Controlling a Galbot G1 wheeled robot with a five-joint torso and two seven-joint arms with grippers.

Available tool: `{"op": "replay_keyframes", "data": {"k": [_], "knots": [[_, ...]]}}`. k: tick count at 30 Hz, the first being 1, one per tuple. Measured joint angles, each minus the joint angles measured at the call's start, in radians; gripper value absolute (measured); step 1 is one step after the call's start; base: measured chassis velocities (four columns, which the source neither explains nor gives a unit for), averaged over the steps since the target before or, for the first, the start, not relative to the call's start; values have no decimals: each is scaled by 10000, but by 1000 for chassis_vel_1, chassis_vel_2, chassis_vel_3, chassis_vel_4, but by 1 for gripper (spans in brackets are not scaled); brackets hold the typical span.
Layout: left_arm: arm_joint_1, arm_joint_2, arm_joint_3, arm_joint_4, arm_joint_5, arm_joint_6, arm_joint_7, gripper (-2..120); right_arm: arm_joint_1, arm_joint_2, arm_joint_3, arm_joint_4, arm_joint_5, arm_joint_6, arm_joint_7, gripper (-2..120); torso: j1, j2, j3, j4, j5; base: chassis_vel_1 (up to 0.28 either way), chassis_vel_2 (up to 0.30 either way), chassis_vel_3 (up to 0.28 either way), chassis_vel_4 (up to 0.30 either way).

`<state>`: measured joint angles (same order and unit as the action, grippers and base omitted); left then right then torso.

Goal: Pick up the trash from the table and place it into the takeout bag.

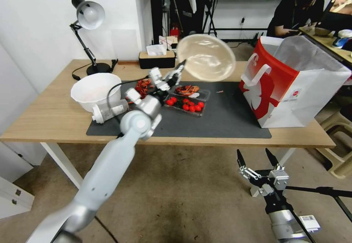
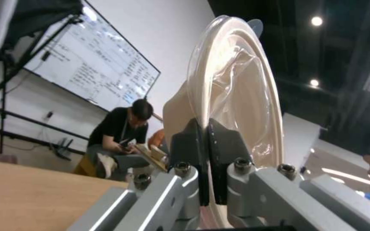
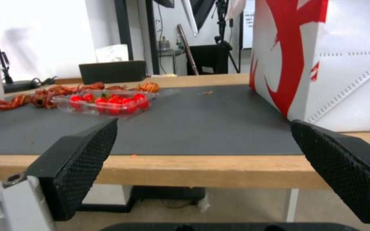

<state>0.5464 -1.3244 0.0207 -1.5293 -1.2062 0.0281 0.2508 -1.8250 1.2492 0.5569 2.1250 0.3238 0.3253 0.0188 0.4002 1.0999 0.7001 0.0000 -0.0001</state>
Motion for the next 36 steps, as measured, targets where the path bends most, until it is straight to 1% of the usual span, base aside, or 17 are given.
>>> {"op": "replay_keyframes", "data": {"k": [2,3,5,6,9,10,14,16,18,19,21,22,25,30,32,34,36], "knots": [[-544,-181,333,406,13,-33,37,1,-1,49,-62,64,-83,-21,13,100,0,0,0,2,1,0,0,0,0],[-544,-181,333,406,13,-33,37,1,-1,49,-62,64,-83,-21,13,100,0,0,0,2,1,0,0,0,0],[-1151,-424,644,834,33,-33,37,1,-3,92,-139,84,-177,-26,23,100,0,0,0,0,3,0,0,0,0],[-1151,-424,644,834,33,-33,37,1,-3,92,-139,84,-177,-26,23,100,0,0,0,0,3,0,0,0,0],[-2055,-835,996,1456,30,-43,-38,1,1,142,-204,85,-256,-26,27,100,-1,1,0,1,2,0,0,0,0],[-2055,-835,996,1456,30,-43,-38,1,1,142,-204,85,-256,-26,27,100,-1,1,0,1,2,0,0,0,0],[-3098,-1429,1426,2279,34,-198,-236,1,9,159,-230,16,-281,-13,30,100,0,1,0,-1,2,0,0,0,0],[-3220,-1509,1459,2389,61,-224,-262,1,9,159,-230,-1,-284,-11,31,100,-1,1,0,-3,3,0,0,0,0],[-3454,-1701,1513,2612,159,-305,-332,1,9,155,-231,-29,-284,-8,31,100,-1,1,-1,2,3,0,0,0,0],[-3613,-1841,1548,2757,221,-355,-404,1,9,150,-232,-44,-285,-7,31,100,-1,1,-1,1,3,0,0,0,0],[-4106,-2248,1744,3135,474,-572,-807,1,20,96,-229,-109,-284,-7,32,100,-2,2,-1,1,3,0,0,0,0],[-4106,-2248,1744,3135,474,-572,-807,1,20,96,-229,-109,-284,-7,32,100,-2,2,-1,1,3,0,0,0,0],[-4619,-2685,2008,3508,999,-780,-1057,1,91,54,-234,-151,-283,-31,40,100,-2,1,-1,-1,3,0,0,0,0],[-4812,-2839,2155,3645,1331,-872,-1096,1,133,52,-257,-166,-280,-47,44,100,-2,1,-1,-3,4,0,0,0,0],[-5021,-2880,2640,3880,2081,-1190,-1168,1,170,50,-274,-201,-273,-64,50,100,-2,1,-1,3,2,0,0,0,0],[-5060,-2880,2940,3943,2456,-1333,-1168,1,178,50,-273,-223,-258,-65,50,100,-1,1,-1,3,1,0,0,0,0],[-5063,-2880,2963,3947,2486,-1344,-1167,1,178,50,-273,-223,-258,-65,50,100,-1,1,-1,3,1,0,0,0,0]]}}
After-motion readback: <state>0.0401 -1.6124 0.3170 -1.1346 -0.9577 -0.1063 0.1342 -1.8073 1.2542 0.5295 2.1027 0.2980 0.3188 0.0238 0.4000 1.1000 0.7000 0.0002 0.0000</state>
